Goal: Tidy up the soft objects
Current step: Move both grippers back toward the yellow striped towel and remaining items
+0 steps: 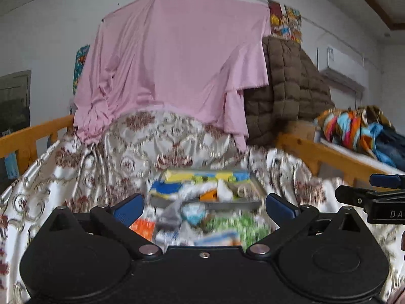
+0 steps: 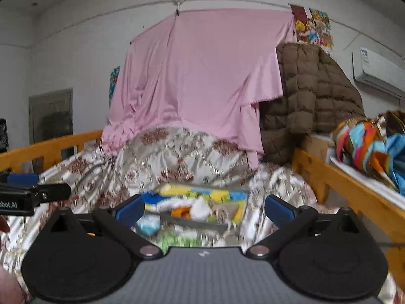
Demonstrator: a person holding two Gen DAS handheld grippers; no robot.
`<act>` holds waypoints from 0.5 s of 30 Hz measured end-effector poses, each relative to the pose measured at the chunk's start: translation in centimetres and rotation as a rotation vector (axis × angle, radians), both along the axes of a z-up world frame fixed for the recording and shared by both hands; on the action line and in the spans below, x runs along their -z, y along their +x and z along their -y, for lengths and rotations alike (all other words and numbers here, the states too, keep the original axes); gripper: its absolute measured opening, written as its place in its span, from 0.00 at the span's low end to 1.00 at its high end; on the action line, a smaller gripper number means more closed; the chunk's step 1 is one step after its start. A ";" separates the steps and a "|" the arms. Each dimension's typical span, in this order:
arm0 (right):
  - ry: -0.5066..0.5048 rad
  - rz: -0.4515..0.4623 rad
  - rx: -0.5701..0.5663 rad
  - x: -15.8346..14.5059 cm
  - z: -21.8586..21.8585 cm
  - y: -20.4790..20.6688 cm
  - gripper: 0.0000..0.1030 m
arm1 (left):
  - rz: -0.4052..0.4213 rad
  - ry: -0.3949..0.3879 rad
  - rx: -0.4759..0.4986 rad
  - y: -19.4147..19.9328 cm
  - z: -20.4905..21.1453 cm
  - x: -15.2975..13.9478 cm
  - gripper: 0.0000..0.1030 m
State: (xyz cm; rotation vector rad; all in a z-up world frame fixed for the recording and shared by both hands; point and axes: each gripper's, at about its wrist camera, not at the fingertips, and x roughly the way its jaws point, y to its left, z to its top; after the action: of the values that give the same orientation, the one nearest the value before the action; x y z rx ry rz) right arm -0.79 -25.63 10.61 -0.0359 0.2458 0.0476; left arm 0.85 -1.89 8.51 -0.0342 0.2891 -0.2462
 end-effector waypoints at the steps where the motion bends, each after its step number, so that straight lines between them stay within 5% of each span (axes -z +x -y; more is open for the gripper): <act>1: 0.007 -0.021 0.009 0.6 -0.1 -0.3 1.00 | -0.010 0.011 0.001 -0.2 0.0 0.4 0.99; 15: -0.020 -0.323 0.067 6.2 -0.6 0.1 1.00 | -0.199 0.102 0.063 -0.2 1.0 6.1 0.99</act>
State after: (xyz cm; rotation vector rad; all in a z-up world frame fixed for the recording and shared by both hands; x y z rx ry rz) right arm -0.74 -25.02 4.38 -0.0402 0.5701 -0.0167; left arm 0.63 -2.85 2.39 0.0515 0.5004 -0.2906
